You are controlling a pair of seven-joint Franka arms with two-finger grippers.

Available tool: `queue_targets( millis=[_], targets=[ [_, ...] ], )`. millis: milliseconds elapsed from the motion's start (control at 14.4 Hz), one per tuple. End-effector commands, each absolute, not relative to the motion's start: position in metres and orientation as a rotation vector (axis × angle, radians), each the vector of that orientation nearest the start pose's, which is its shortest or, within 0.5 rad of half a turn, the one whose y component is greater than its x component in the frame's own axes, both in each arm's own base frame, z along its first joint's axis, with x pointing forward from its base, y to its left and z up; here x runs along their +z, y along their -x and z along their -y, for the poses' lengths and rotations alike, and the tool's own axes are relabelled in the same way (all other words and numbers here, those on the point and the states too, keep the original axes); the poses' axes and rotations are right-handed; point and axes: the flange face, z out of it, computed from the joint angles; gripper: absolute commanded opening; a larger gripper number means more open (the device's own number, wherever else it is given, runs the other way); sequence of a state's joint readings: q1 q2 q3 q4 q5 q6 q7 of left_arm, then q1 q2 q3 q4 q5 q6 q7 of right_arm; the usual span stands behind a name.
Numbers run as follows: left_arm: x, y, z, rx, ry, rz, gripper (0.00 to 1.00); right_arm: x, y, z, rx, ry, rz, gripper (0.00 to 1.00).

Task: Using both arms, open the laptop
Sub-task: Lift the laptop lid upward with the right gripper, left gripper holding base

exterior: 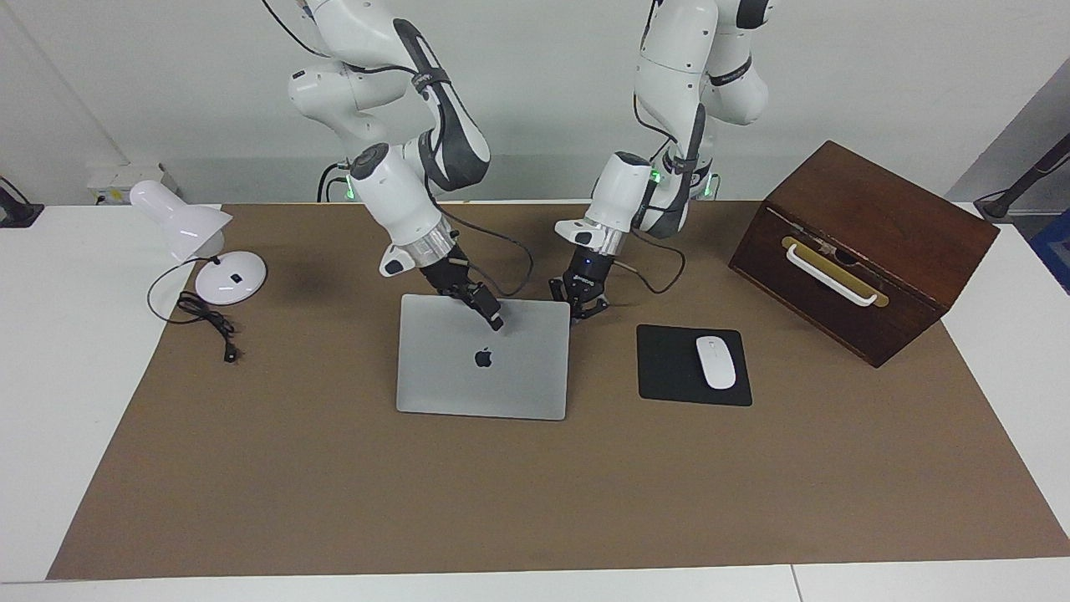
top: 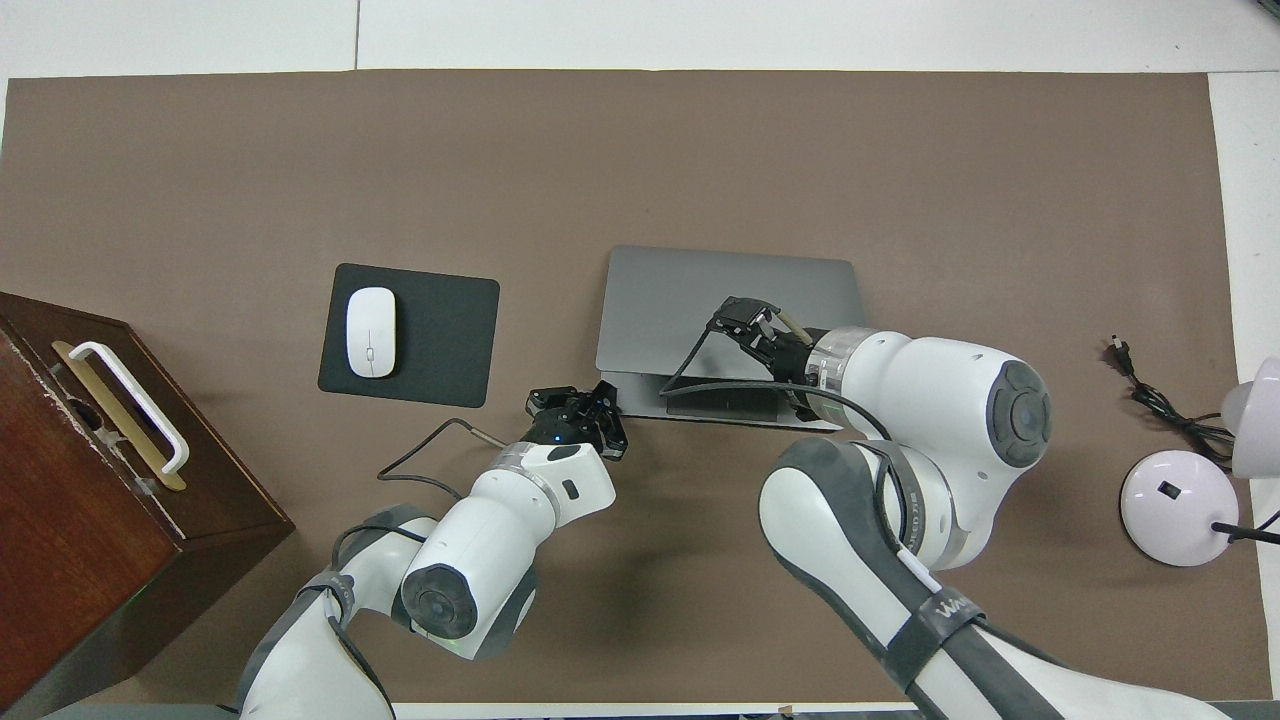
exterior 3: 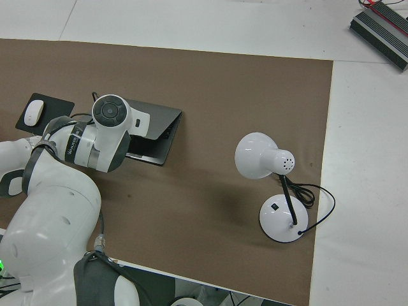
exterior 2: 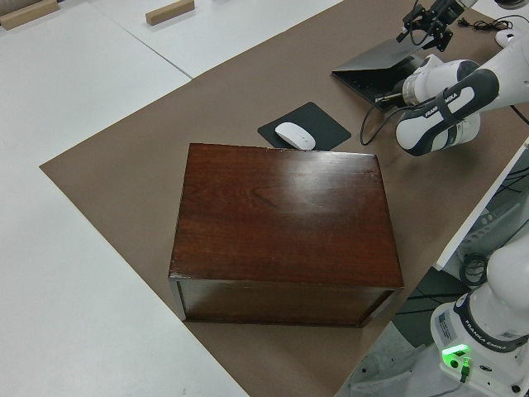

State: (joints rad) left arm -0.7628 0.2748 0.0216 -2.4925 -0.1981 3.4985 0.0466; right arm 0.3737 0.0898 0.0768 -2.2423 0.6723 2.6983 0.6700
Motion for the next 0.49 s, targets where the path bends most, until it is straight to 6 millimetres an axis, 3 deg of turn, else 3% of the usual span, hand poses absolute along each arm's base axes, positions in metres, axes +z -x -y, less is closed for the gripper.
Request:
queue_targets(
  millis=[0, 416],
  targets=[
    [0.237, -0.406, 0.324, -1.075, 3.035, -0.904, 0.0, 0.354, -0.543, -0.22, -0.132, 2.422, -0.976, 1.0],
    [0.239, -0.407, 0.325, -1.08, 3.035, -0.904, 0.0, 0.364, -0.554, -0.214, -0.108, 2.424, -0.966, 1.0]
  ],
)
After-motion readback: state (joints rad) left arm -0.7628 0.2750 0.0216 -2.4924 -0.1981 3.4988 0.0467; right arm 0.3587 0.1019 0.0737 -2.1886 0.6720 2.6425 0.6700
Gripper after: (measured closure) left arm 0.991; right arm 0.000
